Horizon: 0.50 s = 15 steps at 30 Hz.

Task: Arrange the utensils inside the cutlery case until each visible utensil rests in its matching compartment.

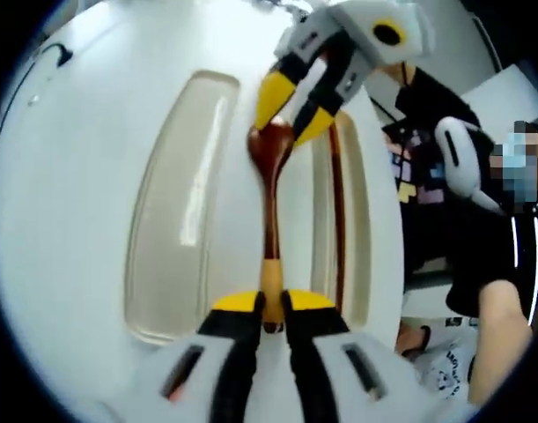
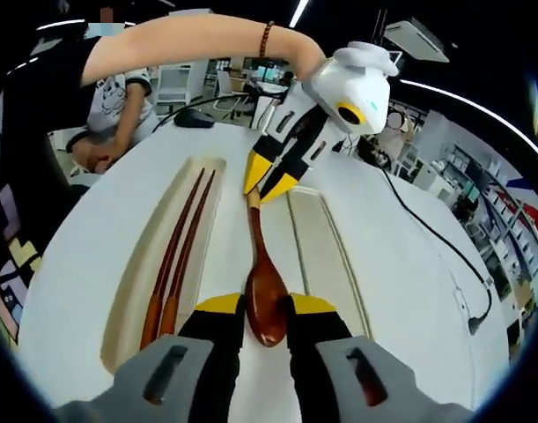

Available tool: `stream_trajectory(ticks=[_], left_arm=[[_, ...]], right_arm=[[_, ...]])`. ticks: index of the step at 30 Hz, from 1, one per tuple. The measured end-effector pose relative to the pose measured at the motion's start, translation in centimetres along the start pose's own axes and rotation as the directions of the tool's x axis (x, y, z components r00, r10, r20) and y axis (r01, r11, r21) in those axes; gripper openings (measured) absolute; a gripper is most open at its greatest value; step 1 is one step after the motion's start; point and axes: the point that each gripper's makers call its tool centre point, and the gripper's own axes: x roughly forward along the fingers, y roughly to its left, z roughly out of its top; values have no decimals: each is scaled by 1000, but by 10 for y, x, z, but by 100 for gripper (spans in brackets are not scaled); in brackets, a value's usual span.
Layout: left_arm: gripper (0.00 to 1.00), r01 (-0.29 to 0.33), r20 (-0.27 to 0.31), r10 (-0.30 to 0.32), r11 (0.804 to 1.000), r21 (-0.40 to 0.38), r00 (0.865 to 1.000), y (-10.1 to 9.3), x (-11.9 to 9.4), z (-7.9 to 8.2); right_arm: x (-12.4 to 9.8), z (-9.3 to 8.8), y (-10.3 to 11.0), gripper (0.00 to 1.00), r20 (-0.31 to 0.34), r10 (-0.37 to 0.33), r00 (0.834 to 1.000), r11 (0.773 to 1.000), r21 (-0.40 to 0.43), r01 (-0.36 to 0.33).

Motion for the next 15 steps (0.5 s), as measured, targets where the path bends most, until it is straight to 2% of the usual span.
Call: stream_trajectory(ticks=[4, 8, 12, 15], left_arm=[[10, -5, 17, 5, 1000, -1, 1000, 0, 0, 0], [11, -12, 32, 12, 1000, 3, 999, -1, 0, 0], [10, -44, 60, 45, 999, -9, 997, -1, 1, -1], [10, -90, 63, 88, 995, 36, 994, -1, 2, -1]], right_arm=[[1, -1, 1, 19, 3, -14, 1000, 1000, -10, 14], [0, 0, 1, 17, -22, -20, 1000, 999, -40, 19], [-4, 7, -6, 11, -23, -59, 998, 996, -64, 57], [-4, 8, -6, 9, -26, -65, 998, 996, -66, 64]])
